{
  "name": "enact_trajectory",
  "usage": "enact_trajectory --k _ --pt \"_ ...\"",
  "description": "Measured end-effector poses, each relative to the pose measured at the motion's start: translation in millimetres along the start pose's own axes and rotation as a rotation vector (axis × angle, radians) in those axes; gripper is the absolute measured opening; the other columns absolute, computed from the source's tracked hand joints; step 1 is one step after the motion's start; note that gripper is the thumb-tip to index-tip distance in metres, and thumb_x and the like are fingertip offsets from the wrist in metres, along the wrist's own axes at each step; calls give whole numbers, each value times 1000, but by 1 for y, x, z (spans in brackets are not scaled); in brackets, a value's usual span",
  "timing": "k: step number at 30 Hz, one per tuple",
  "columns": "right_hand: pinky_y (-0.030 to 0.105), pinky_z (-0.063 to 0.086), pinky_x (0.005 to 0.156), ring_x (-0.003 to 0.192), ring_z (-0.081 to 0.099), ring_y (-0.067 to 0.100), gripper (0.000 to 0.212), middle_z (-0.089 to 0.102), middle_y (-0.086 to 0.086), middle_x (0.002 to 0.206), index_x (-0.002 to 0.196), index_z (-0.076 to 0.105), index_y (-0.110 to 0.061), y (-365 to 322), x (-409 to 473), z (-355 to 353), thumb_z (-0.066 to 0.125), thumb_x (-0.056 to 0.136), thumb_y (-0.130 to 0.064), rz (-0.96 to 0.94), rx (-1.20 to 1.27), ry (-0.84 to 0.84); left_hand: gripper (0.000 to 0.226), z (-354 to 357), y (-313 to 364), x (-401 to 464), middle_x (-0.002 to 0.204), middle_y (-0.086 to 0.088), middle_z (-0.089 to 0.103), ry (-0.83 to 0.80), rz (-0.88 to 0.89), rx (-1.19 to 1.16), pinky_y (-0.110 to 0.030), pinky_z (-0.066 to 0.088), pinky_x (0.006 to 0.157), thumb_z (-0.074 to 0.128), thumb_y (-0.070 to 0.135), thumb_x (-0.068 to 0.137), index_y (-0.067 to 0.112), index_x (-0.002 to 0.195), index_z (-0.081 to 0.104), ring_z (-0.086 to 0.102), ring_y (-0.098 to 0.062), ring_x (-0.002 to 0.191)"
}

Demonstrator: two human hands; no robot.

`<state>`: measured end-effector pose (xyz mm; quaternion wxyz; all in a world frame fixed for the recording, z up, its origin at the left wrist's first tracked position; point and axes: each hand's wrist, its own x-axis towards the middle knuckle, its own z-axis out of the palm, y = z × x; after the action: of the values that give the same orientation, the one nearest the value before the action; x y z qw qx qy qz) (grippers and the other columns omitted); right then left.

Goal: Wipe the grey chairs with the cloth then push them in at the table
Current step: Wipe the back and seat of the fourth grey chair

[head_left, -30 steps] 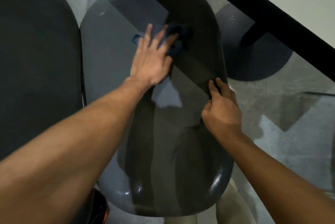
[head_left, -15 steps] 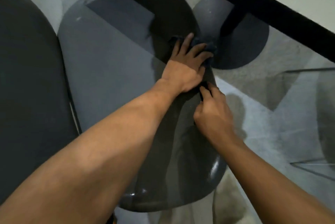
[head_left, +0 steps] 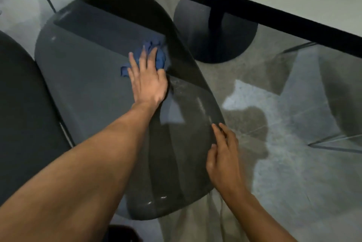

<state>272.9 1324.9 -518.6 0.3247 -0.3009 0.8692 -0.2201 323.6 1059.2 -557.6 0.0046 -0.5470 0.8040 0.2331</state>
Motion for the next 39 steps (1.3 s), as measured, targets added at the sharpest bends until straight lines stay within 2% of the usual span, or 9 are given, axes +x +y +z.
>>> enact_trajectory --k 7,10,13,19,24,27,30,34,39 --pt "17 31 104 126 52 24 45 53 13 137 142 56 -7 5 5 -9 48 98 1 230 275 168 53 52 45 -118 155 -5 49 -159 562 71 -58 16 125 49 27 91 18 143 60 22 -42 154" --pt "25 35 106 125 56 32 42 59 17 133 134 62 -3 7 6 -11 45 96 -2 285 298 147 63 49 20 -181 162 3 39 -256 548 60 -54 16 126 50 26 88 27 151 49 13 -33 158" --pt "21 32 106 129 54 30 42 57 14 138 136 62 -5 7 4 -16 48 96 2 320 305 92 65 35 -29 -208 162 0 39 -270 503 118 -57 31 120 48 28 85 30 150 43 18 -32 157" --pt "18 31 106 129 52 22 44 53 7 141 143 56 -10 11 5 -21 47 100 -5 312 324 32 63 28 -13 -150 162 -12 37 -76 2 17 -62 21 123 36 37 94 19 154 43 13 -38 157" --pt "27 36 110 129 52 23 41 56 9 138 141 59 -13 19 8 -22 46 102 -12 307 327 23 65 55 54 -123 165 -9 32 -93 186 66 -58 16 124 35 41 93 19 153 44 10 -43 156" --pt "18 35 99 125 55 23 37 60 9 134 136 63 -13 22 12 -21 44 105 -15 342 371 42 55 68 71 -145 159 -9 43 -134 368 76 -60 16 123 43 37 96 17 145 56 18 -44 154" --pt "24 43 90 114 63 25 31 68 8 121 121 70 -14 26 15 -17 43 105 -16 365 450 88 47 76 62 -191 157 -6 46 -122 422 22 -59 21 123 56 28 96 19 142 58 20 -41 154" --pt "38 42 111 124 58 21 34 64 6 132 134 63 -19 25 14 -21 44 106 -22 429 516 100 55 61 17 -253 164 3 34 -206 456 45 -55 25 123 56 25 93 28 147 49 11 -32 158" --pt "45 42 112 124 57 20 37 63 2 132 139 58 -31 24 11 -23 40 106 -33 418 518 79 53 43 -22 -252 159 -3 41 -92 19 -30 -59 29 120 43 32 92 31 145 46 16 -29 157"
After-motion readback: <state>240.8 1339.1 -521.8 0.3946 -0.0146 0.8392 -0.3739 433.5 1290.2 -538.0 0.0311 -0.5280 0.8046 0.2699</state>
